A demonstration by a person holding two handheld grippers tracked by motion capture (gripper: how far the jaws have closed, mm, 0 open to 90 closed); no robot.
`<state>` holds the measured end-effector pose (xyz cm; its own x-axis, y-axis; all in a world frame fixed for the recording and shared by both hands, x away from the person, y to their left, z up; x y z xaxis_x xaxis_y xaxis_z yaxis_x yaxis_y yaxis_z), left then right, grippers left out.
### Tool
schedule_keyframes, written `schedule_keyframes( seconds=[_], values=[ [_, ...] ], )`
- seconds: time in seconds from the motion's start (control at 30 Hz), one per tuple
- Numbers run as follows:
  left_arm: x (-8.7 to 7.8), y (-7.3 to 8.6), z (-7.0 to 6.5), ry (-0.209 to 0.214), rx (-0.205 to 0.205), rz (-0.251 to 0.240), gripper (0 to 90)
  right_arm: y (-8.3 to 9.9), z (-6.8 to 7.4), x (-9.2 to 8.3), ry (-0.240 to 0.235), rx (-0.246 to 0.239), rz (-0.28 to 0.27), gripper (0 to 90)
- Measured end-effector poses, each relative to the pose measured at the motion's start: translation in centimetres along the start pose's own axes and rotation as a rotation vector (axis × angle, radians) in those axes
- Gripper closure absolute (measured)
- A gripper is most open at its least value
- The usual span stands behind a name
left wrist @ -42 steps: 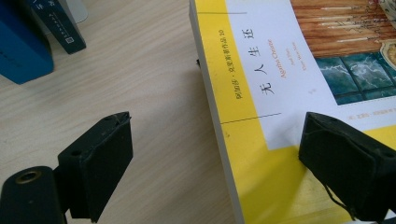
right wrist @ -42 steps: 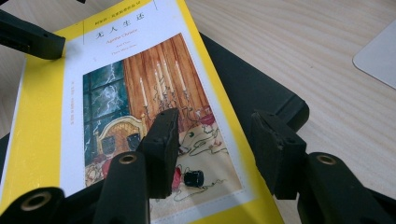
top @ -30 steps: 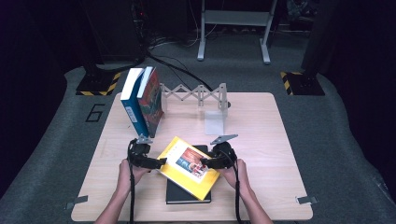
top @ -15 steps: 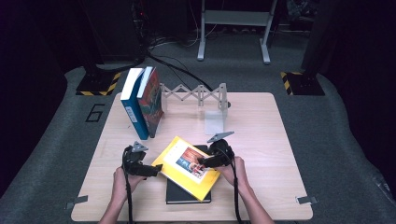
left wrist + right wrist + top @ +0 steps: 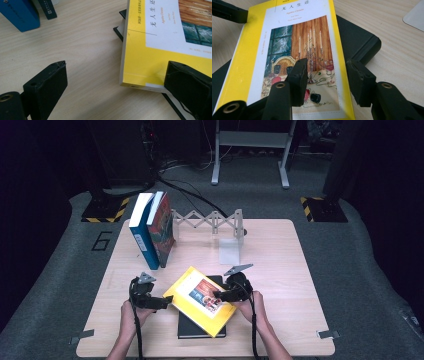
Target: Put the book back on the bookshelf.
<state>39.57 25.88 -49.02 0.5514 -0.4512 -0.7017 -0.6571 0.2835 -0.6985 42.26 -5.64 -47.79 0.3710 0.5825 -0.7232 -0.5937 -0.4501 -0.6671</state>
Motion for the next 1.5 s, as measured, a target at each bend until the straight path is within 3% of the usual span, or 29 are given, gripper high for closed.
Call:
schedule_keyframes(
  seconds=[0.17,0.43,0.57,0.7,0.77,0.8,0.9,1.2,1.5],
  values=[
    [0.4,-0.4,0.1,0.008,-0.012,0.011,3.8,0.4,0.2,-0.2,0.008,0.008,-0.019,52.0],
    [-0.8,0.3,-0.9,-0.017,0.055,0.059,9.5,0.5,0.2,-0.2,0.004,0.016,-0.018,52.0],
    [-0.8,0.7,-0.8,-0.008,0.052,0.065,8.9,0.5,0.2,-0.2,0.008,0.015,-0.019,52.0],
    [-0.6,0.6,-0.5,0.000,0.033,0.067,4.2,0.4,0.2,-0.2,0.010,0.014,-0.015,52.1],
    [-0.3,0.6,-0.3,-0.007,0.013,0.038,4.0,0.4,0.3,-0.2,0.010,0.022,-0.011,52.1],
    [-0.4,0.6,-0.1,0.002,0.022,0.060,3.9,0.4,0.3,-0.2,0.011,0.019,-0.012,52.0],
    [-0.1,0.5,0.1,-0.007,-0.010,0.032,3.7,0.5,0.5,-0.1,0.005,0.026,-0.013,52.0],
    [0.6,-0.3,1.2,-0.010,-0.045,0.031,3.6,0.7,0.9,-0.2,0.010,0.028,-0.012,51.6],
    [1.1,-0.6,2.4,0.015,-0.124,0.012,5.7,0.7,1.5,-0.2,0.002,0.047,0.003,50.8]
  ],
)
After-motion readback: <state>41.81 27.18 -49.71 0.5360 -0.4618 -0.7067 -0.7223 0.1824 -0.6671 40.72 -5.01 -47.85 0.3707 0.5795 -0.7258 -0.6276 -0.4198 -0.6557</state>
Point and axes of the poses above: each handheld gripper's, and its own axes: x roughly forward along the jaws, y roughly out of its underside, z roughly to its left, the point moved 1 cm from there along x, roughly forward along the jaws, and after that the axes turned 2 degrees about y, right-handed, at the moved point
